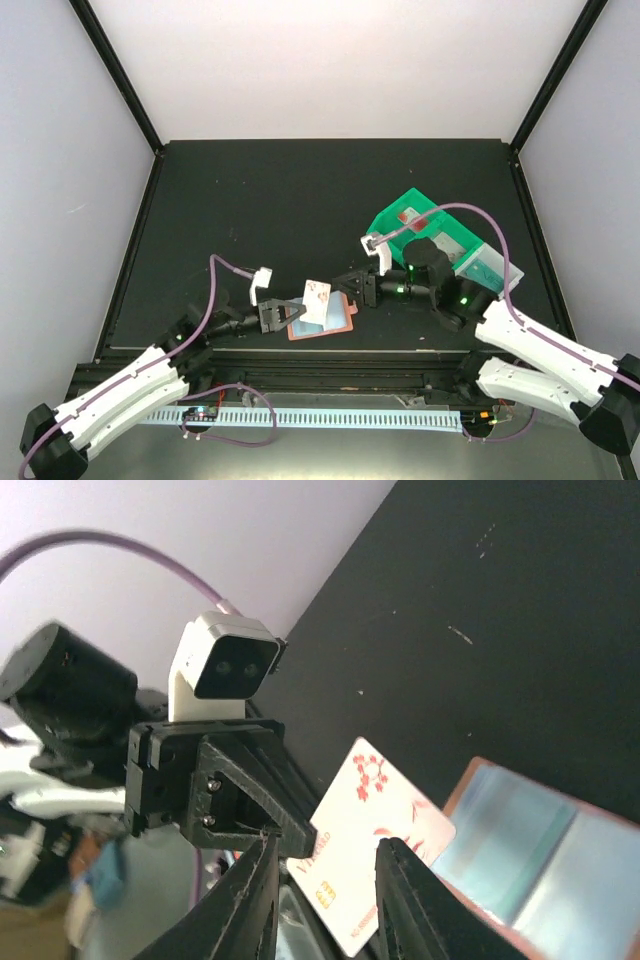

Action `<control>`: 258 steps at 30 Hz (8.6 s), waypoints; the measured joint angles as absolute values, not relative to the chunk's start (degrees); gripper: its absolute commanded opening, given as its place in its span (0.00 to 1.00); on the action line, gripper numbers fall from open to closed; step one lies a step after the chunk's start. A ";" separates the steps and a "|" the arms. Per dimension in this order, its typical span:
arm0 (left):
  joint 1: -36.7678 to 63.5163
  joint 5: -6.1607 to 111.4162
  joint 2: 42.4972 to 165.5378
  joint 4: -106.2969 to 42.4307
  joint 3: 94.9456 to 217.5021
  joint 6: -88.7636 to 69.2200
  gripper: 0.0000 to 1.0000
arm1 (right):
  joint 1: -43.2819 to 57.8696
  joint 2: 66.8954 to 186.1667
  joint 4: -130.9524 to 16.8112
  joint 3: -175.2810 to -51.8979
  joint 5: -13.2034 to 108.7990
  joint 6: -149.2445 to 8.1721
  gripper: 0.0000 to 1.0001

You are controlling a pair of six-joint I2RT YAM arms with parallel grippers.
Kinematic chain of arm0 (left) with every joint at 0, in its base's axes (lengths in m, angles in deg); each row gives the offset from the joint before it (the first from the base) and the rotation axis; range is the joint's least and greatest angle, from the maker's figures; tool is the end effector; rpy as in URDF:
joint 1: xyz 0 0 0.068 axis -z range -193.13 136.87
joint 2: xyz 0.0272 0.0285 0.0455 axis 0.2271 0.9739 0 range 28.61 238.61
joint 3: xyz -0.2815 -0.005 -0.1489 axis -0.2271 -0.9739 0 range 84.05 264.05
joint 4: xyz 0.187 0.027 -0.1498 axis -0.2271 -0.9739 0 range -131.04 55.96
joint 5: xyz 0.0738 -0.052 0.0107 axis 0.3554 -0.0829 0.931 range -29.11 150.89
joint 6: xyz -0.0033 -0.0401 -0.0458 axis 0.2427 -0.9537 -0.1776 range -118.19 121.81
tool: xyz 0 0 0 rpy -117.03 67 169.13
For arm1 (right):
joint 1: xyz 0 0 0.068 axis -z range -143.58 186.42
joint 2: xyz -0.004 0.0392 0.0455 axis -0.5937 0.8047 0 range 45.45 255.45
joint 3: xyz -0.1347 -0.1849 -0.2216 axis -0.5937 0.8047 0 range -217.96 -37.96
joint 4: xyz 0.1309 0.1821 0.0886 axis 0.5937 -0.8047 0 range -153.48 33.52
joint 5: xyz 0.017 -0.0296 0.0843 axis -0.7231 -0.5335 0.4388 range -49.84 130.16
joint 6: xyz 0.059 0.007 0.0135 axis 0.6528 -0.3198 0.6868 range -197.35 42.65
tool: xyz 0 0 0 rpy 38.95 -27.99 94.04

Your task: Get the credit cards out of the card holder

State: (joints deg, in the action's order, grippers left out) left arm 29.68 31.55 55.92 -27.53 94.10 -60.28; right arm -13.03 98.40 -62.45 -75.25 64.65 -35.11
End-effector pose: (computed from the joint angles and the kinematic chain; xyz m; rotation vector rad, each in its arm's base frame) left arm 0.0482 -0.0751 0.2260 0.0950 2.1051 -1.6801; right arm 0.0969 0.1423 0.3167 -0.4607 2.1689 1.4006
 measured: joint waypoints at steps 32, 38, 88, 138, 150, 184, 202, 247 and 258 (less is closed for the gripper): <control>29.68 10.61 60.12 -38.29 99.98 -42.42 0.01 | -12.72 112.06 -85.01 -87.73 86.64 -59.00 0.21; 29.68 9.97 59.72 -38.27 99.98 -42.31 0.02 | -12.72 112.89 -84.18 -86.84 88.41 -59.05 0.16; 29.64 39.76 51.99 -60.17 107.15 -39.25 0.99 | 15.60 94.92 -81.14 -78.51 37.11 -33.56 0.01; 29.64 39.90 48.93 -58.46 104.79 -42.16 0.99 | 35.05 117.76 -52.62 -68.85 38.11 -30.43 0.01; 29.64 40.22 47.66 -58.48 104.37 -42.35 0.99 | 35.95 119.80 -50.37 -68.57 39.95 -30.04 0.01; 29.64 40.35 47.66 -58.48 104.37 -42.94 0.99 | 37.48 122.35 -52.27 -70.23 41.33 -30.74 0.20; 29.64 41.25 47.66 -59.01 104.37 -43.21 0.99 | 37.55 122.07 -61.49 -74.93 36.12 -32.03 0.26; 29.64 46.34 53.69 -55.16 96.63 -54.07 0.93 | 0.89 101.96 -71.72 -71.01 57.24 -34.74 0.33; 29.64 48.20 52.71 -59.90 103.52 -51.10 0.95 | -14.52 114.81 -66.43 -71.58 52.30 -30.30 0.33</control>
